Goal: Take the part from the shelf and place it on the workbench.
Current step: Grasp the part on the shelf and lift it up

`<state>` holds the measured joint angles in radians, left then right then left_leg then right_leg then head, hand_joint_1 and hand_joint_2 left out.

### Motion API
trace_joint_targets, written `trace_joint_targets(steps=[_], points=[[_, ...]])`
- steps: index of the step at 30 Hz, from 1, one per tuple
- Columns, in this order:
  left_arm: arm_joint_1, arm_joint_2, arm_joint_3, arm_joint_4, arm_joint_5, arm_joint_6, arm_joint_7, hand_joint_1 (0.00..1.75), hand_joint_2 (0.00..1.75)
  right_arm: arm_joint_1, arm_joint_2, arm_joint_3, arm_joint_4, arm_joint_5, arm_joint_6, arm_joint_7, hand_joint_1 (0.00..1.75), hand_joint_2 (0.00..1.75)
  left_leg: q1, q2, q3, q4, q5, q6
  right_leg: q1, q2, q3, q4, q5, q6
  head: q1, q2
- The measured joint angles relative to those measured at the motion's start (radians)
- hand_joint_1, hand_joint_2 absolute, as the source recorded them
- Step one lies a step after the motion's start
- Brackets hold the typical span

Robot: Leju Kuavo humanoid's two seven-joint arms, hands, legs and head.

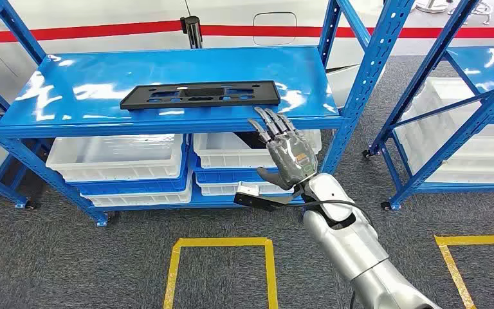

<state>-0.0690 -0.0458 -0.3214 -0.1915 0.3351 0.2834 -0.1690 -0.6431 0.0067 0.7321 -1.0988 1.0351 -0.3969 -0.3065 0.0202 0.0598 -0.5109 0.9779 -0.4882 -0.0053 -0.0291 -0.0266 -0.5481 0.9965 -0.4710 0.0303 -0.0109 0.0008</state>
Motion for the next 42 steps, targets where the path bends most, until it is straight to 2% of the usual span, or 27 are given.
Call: trace_joint_targets(steps=[8,14,16,19,20,21,24,25,26,28,29,30,31,32,33,35,36,39,40,41,42], points=[[-0.003,0.0,-0.012,0.0,-0.007,-0.023,0.009,0.0,0.0,-0.072,0.036,0.035,0.136,-0.016,0.014,0.003,0.0,1.75,0.0,0.0,0.0,0.0,0.0,0.0,0.0,0.0,0.0,0.0,0.0,0.0,0.0,0.0],[-0.009,0.002,-0.018,0.0,-0.008,-0.045,0.013,0.0,0.0,-0.089,0.063,0.056,0.228,-0.009,0.012,0.015,0.0,1.75,0.0,-0.001,-0.009,0.012,-0.004,0.006,-0.009,0.0,-0.002,-0.001,0.003,0.005,0.0,0.0],[-0.011,0.002,-0.018,0.0,-0.009,-0.043,0.017,0.0,0.0,-0.094,0.074,0.059,0.247,-0.004,0.012,0.022,0.0,1.75,-0.002,-0.001,-0.014,0.013,-0.005,0.012,-0.01,0.0,-0.001,0.0,0.008,0.011,-0.001,0.0],[-0.015,0.002,-0.019,0.0,-0.013,-0.028,0.038,0.0,0.0,-0.104,0.084,0.062,0.261,0.002,0.013,0.034,0.0,1.75,0.0,-0.002,-0.013,-0.003,-0.002,0.033,-0.004,0.004,-0.008,0.021,0.017,0.031,0.001,0.0],[-0.017,0.001,-0.02,0.0,-0.015,-0.024,0.046,0.0,0.0,-0.107,0.086,0.063,0.265,0.003,0.014,0.037,0.0,1.75,0.002,-0.003,-0.007,-0.007,0.0,0.039,-0.003,0.007,-0.02,0.042,0.008,0.033,0.002,0.0],[-0.018,0.001,-0.022,0.0,-0.016,-0.021,0.053,0.0,0.0,-0.111,0.086,0.063,0.268,0.005,0.015,0.04,0.0,1.75,0.005,-0.005,-0.001,-0.01,0.002,0.043,-0.003,0.011,-0.041,0.08,-0.011,0.028,0.004,0.0],[-0.02,0.0,-0.025,0.001,-0.02,-0.02,0.062,0.0,0.0,-0.113,0.085,0.067,0.275,0.021,0.015,0.051,0.0,1.75,0.006,-0.008,0.002,-0.008,0.003,0.044,-0.003,0.019,-0.142,0.257,-0.076,0.018,0.007,0.0],[-0.02,0.0,-0.025,0.001,-0.02,-0.02,0.064,0.0,0.0,-0.111,0.084,0.068,0.277,0.033,0.014,0.058,0.0,1.75,0.007,-0.009,0.004,-0.008,0.001,0.041,-0.003,0.021,-0.164,0.284,-0.078,0.023,0.007,0.0],[-0.02,-0.001,-0.026,0.001,-0.021,-0.021,0.066,0.0,0.0,-0.109,0.084,0.07,0.277,0.046,0.013,0.066,0.0,1.75,0.009,-0.011,0.008,-0.008,-0.002,0.037,-0.004,0.021,-0.166,0.269,-0.061,0.034,0.008,0.0],[-0.02,-0.002,-0.027,0.001,-0.021,-0.022,0.067,0.0,0.0,-0.106,0.082,0.074,0.275,0.063,0.013,0.077,0.0,1.75,0.016,-0.012,0.021,-0.007,-0.013,0.022,-0.009,0.016,-0.126,0.145,0.011,0.063,0.01,0.0],[-0.02,-0.002,-0.027,0.001,-0.021,-0.022,0.068,0.0,0.0,-0.105,0.081,0.078,0.271,0.068,0.015,0.079,0.0,1.75,0.018,-0.011,0.028,-0.005,-0.02,0.013,-0.009,0.011,-0.105,0.083,0.031,0.067,0.011,0.0],[-0.022,-0.001,-0.028,0.002,-0.021,-0.022,0.068,0.0,0.0,-0.102,0.081,0.083,0.264,0.074,0.017,0.08,0.0,1.75,0.017,-0.009,0.03,-0.004,-0.026,0.004,-0.006,0.006,-0.089,0.043,0.042,0.058,0.011,0.0],[-0.024,0.0,-0.03,0.002,-0.022,-0.021,0.069,0.0,0.0,-0.097,0.08,0.089,0.253,0.081,0.02,0.082,0.0,1.75,0.016,-0.006,0.032,-0.002,-0.032,-0.004,-0.004,0.003,-0.083,0.025,0.041,0.04,0.01,0.0],[-0.025,0.0,-0.031,0.002,-0.023,-0.021,0.071,0.0,0.0,-0.09,0.079,0.095,0.24,0.088,0.023,0.086,0.0,1.75,0.014,-0.004,0.033,-0.001,-0.035,-0.01,0.0,0.005,-0.082,0.025,0.033,0.017,0.008,0.0],[-0.027,0.0,-0.032,0.002,-0.025,-0.021,0.072,0.0,0.0,-0.083,0.079,0.1,0.224,0.095,0.026,0.09,0.0,1.75,0.016,-0.002,0.034,-0.001,-0.037,-0.016,0.001,0.01,-0.077,0.027,0.035,0.0,0.006,0.0],[-0.031,0.0,-0.036,0.002,-0.028,-0.02,0.073,0.0,0.0,-0.074,0.078,0.109,0.194,0.104,0.034,0.102,0.0,1.75,0.022,-0.013,0.021,0.032,-0.041,-0.023,0.0,0.021,-0.071,0.027,0.033,-0.018,0.003,0.0],[-0.033,0.001,-0.038,0.003,-0.029,-0.02,0.073,0.0,0.0,-0.073,0.078,0.112,0.18,0.108,0.039,0.108,0.0,1.75,0.023,-0.024,-0.007,0.079,-0.05,-0.025,0.001,0.026,-0.065,0.027,0.03,-0.025,0.001,0.0],[-0.034,0.001,-0.042,0.003,-0.03,-0.017,0.075,0.0,0.0,-0.068,0.078,0.121,0.158,0.125,0.048,0.129,0.0,1.75,0.018,-0.05,-0.146,0.28,-0.12,-0.024,0.011,0.038,-0.05,0.026,0.015,-0.046,-0.004,0.0],[-0.033,0.001,-0.042,0.004,-0.03,-0.017,0.076,0.0,0.0,-0.065,0.077,0.124,0.155,0.13,0.049,0.133,0.0,1.75,0.015,-0.052,-0.182,0.314,-0.131,-0.019,0.018,0.043,-0.042,0.026,0.009,-0.051,-0.004,0.0],[-0.031,0.001,-0.042,0.004,-0.03,-0.017,0.077,0.0,0.0,-0.063,0.076,0.126,0.152,0.132,0.049,0.135,0.0,1.75,0.011,-0.052,-0.2,0.314,-0.12,-0.012,0.024,0.048,-0.032,0.025,0.002,-0.055,-0.004,0.0],[-0.03,0.002,-0.043,0.005,-0.03,-0.017,0.078,0.0,0.0,-0.062,0.076,0.127,0.149,0.134,0.049,0.137,0.0,1.75,0.005,-0.053,-0.202,0.278,-0.085,0.0,0.031,0.053,-0.021,0.025,-0.005,-0.058,-0.004,0.0]])
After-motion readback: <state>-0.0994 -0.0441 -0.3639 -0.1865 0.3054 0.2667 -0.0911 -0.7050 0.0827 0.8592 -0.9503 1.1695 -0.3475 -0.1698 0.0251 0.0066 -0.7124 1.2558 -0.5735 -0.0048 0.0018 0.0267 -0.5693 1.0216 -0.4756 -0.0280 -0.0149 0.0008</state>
